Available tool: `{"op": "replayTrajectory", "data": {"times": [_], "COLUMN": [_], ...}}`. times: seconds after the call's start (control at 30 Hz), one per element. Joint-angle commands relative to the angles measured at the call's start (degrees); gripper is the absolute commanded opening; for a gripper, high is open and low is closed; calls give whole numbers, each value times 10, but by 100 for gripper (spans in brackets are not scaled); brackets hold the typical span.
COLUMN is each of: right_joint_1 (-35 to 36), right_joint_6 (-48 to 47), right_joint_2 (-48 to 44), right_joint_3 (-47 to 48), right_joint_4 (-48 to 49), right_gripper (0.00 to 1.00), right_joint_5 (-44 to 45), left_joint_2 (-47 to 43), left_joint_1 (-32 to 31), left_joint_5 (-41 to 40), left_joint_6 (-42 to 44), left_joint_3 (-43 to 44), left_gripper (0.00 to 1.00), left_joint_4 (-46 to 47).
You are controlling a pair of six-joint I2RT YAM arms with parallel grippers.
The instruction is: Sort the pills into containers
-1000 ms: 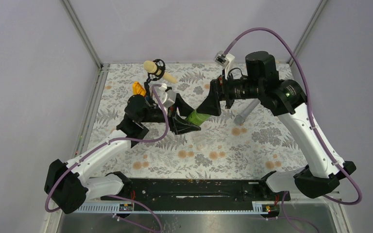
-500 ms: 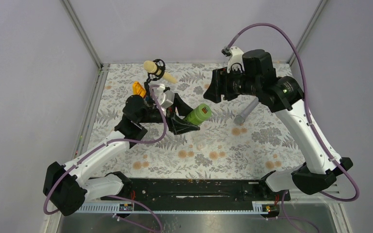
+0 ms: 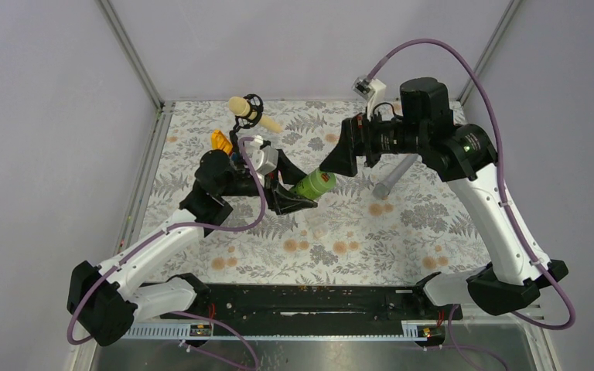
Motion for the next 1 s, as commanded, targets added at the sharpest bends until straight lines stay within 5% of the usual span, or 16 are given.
{"op": "replayTrajectory", "data": {"times": [0.0,0.17,0.53,0.77,0.97], "right_joint_1": [1,10,37,43,66], "right_joint_6": [-99,-167,-152,-30,170], "right_joint_2": [-9,0,14,8,1], "right_joint_3": [6,26,15,-27,-68], "right_joint_4": [-21,-69,-33,69,144], "right_gripper": [98,98,73,36,27], "right_joint_5": [-192,-172,-48,9,178], "left_joint_2": [-1,7,19,20,9], "left_joint_1": [-2,-1,-1,-2,-2], "left_joint_5": [1,4,-6,-27,-115], "left_joint_6": [33,46,48,57,100], "left_joint_3": [39,54,64,66,68], "left_gripper": [0,0,0,0,0], "left_joint_4": [-5,-32,-38,-51,-83]}}
